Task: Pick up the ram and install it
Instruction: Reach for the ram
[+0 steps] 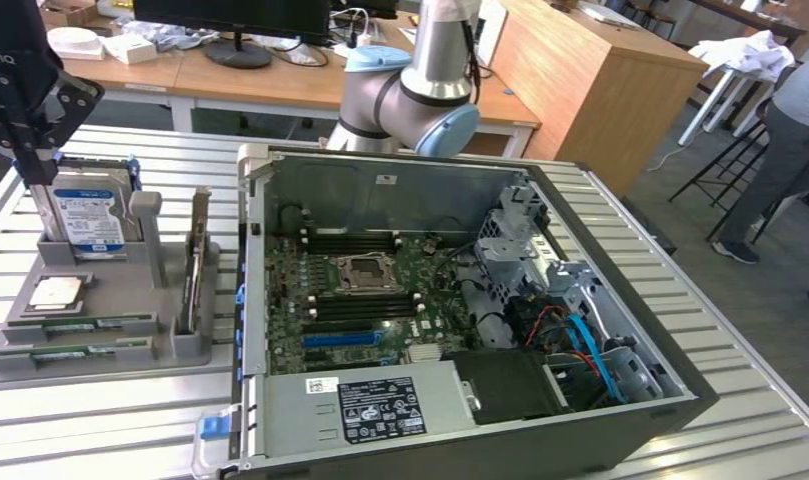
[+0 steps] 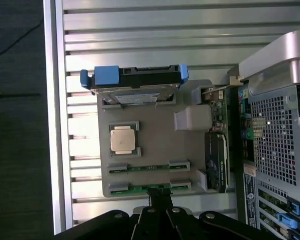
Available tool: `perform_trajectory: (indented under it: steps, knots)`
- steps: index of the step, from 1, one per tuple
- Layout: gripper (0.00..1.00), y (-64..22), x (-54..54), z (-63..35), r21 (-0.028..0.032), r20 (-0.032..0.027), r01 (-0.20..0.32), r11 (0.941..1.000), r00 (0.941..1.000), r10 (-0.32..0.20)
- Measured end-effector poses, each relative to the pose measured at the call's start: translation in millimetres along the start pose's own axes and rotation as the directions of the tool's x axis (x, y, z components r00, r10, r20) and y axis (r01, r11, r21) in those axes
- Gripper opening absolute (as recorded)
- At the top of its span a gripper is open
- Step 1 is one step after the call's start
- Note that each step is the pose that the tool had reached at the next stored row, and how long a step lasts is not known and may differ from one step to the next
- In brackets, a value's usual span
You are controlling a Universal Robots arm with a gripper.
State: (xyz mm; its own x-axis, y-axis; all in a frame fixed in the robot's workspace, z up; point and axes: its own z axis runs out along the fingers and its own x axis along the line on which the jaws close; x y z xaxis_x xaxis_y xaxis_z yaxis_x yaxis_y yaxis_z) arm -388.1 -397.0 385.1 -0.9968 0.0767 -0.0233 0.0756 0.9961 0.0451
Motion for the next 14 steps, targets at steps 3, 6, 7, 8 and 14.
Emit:
perform_trajectory:
  steps: [3, 6, 7, 8, 14]
  knots:
    - [0.1, 0.0, 0.0, 0.0, 0.0, 0.0, 0.0, 1.0, 1.0, 0.0]
    - [0.1, 0.0, 0.0, 0.0, 0.0, 0.0, 0.0, 1.0, 1.0, 0.0]
    - [0.1, 0.0, 0.0, 0.0, 0.0, 0.0, 0.0, 1.0, 1.0, 0.0]
    - [0.1, -0.1, 0.1, 0.0, 0.0, -0.0001, 0.0, 1.0, 1.0, 0.0]
    - [0.1, -4.7, -0.3, -0.3, 0.0, -0.0001, 0.0, 1.0, 1.0, 0.0]
